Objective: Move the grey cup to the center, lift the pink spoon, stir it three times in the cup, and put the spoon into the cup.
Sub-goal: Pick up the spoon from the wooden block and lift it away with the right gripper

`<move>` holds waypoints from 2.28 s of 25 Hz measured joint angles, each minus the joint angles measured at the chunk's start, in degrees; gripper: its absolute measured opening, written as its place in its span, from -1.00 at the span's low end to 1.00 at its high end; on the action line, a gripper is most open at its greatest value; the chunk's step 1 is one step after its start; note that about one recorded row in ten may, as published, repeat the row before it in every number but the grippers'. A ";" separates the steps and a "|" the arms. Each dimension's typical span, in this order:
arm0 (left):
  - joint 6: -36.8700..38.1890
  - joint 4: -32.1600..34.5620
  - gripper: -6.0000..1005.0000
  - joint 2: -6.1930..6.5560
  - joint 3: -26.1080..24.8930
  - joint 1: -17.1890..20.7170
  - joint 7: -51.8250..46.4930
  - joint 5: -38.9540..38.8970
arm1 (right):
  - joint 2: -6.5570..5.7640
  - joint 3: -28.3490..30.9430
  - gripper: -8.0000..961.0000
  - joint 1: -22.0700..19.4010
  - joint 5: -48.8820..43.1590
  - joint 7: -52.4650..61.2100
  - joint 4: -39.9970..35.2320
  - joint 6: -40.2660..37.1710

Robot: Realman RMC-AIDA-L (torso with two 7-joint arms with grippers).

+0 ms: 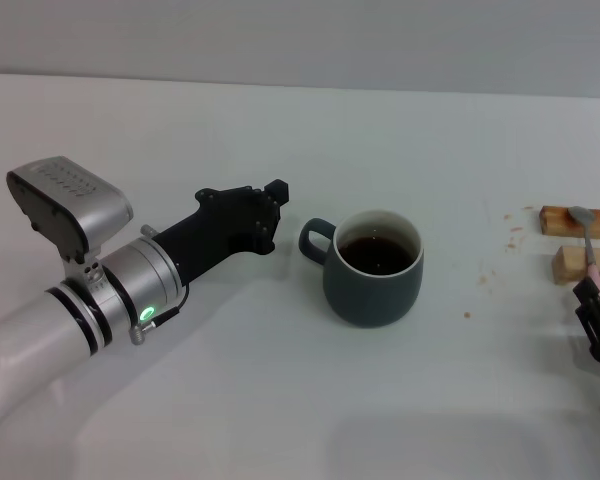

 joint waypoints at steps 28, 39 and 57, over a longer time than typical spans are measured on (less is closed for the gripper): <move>-0.62 -0.05 -0.96 -0.02 -0.01 0.31 -0.22 -0.32 | 0.00 -0.30 -0.25 0.28 0.02 0.43 -0.48 2.38; -0.61 -0.23 -0.96 -0.02 0.00 0.67 -0.21 -0.29 | 0.09 -0.15 -0.50 -0.05 0.02 0.47 -0.47 2.16; -0.61 -0.52 -0.96 -0.02 0.00 0.95 -0.21 -0.27 | 0.09 0.00 -0.68 -0.13 0.02 0.53 -0.47 2.04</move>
